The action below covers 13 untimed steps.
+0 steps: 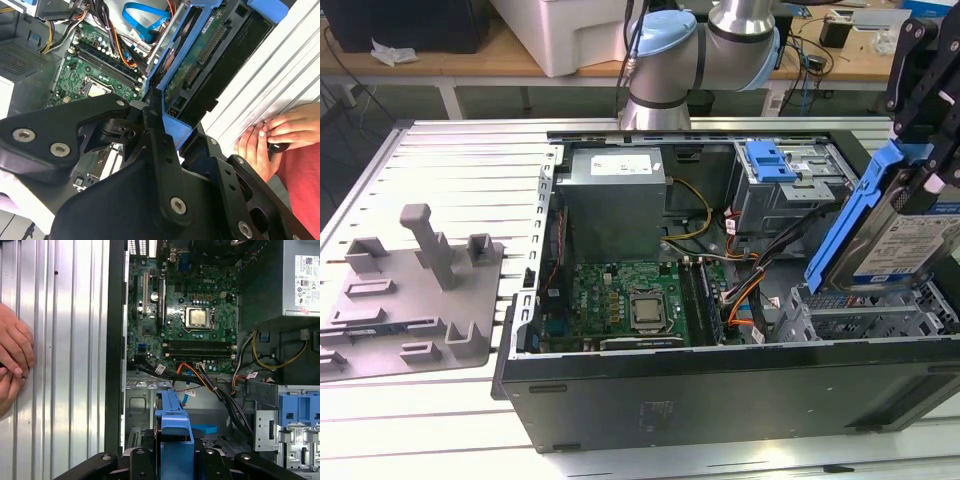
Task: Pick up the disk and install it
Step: 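Insert the disk into the insertion slot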
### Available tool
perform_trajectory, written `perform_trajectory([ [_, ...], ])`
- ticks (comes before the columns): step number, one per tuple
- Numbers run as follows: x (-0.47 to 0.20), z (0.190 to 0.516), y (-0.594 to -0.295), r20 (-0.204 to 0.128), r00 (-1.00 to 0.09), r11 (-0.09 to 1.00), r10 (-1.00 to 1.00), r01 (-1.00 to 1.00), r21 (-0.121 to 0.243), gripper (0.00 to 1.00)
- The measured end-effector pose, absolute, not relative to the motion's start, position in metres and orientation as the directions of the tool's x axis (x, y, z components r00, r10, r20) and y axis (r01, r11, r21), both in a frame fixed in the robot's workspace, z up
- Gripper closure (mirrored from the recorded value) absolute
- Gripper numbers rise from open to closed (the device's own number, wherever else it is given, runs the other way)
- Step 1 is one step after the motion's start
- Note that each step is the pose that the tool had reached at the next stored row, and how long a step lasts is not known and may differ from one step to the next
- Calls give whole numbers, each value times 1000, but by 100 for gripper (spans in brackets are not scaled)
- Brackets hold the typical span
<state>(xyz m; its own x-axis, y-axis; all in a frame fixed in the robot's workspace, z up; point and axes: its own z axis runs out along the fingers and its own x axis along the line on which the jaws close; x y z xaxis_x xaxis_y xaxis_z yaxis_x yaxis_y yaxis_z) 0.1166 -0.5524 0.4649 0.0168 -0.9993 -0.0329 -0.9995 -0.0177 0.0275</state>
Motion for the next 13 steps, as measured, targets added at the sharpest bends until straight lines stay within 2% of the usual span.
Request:
perform_trajectory([
  [13, 117, 461, -552, -33, 17, -18, -999, -999, 28, 64],
])
